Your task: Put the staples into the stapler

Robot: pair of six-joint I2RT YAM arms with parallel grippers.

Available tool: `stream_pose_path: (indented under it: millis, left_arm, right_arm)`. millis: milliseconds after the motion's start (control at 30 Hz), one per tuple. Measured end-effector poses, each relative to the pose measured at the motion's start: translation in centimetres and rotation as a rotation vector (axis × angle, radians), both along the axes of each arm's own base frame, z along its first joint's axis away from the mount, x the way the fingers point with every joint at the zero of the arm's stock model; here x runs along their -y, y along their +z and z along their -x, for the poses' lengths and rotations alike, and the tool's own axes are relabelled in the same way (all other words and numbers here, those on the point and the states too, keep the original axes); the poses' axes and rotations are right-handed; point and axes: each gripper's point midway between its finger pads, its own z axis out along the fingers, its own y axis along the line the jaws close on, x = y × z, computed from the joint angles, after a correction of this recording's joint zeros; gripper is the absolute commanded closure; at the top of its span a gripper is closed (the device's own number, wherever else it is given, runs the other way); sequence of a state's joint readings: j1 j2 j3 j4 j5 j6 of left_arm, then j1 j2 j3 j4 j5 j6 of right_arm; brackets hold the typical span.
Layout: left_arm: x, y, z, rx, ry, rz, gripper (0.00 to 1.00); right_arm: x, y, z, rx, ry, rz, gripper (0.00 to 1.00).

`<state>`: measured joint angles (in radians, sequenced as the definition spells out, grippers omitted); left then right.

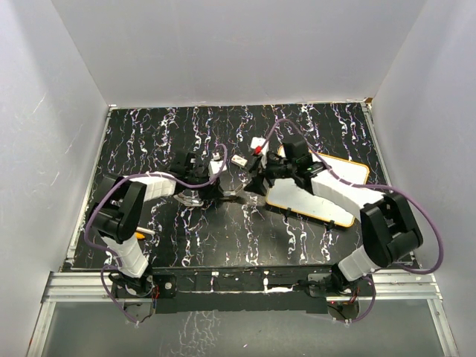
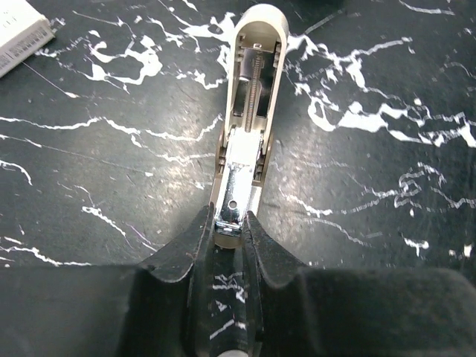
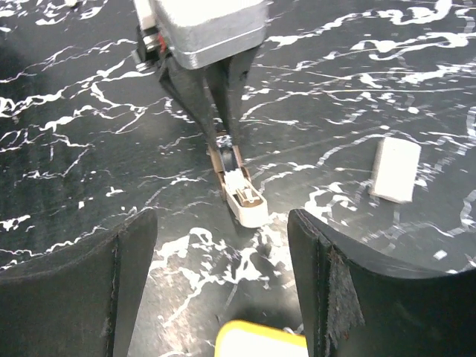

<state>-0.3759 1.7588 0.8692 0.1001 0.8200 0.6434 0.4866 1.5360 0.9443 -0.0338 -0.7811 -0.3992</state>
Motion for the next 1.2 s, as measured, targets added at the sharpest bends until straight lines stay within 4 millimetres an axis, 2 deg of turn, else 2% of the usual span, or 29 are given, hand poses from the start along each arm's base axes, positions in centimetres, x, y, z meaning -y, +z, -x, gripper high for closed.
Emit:
stream_pose_path:
  millis: [200,333,500,667,733,867,1033,1100,1200]
  left_arm:
    - [2.1,0.1,-1.0,-0.003,0.109,-0.016,1.00]
    - [3.6,-0.4,-1.2,-0.024,0.190,-0.027,0.92]
    - [4.8,-0.5,-1.4,-0.020,0.266,-0.032,0.74]
    - [5.3,-0.4,-0.9,-0.010,0.275,-0.013,0.55]
    - [5.3,-0.3,-0.6,-0.011,0.269,-0.012,0.44]
    - [4.9,-0.2,-0.1,-0.012,0.256,-0.033,0.32]
    - [3.7,1.9,0.2,-0.010,0.245,-0.039,0.30]
    - [2.6,3.6,-0.8,-0.009,0.272,-0.011,0.30]
    - [-0.7,6.2,-3.6,-0.008,0.370,0.036,0.30]
  right_arm:
    - [3.9,2.7,-2.2,0.042,-0.135,-0.008,0.26]
    - [6.0,4.2,-2.9,0.078,-0.220,0.006,0.25]
    - [7.6,5.1,-3.1,0.097,-0.289,0.030,0.25]
    - [8.4,4.6,-3.2,0.081,-0.325,0.059,0.24]
    - [8.5,4.4,-3.2,0.075,-0.330,0.065,0.23]
    - [8.6,3.8,-3.3,0.053,-0.338,0.080,0.21]
    - [8.0,3.1,-5.5,0.018,-0.352,0.094,0.19]
    - [7.5,3.2,-6.8,0.016,-0.356,0.093,0.19]
    - [6.4,3.7,-9.1,0.031,-0.365,0.098,0.18]
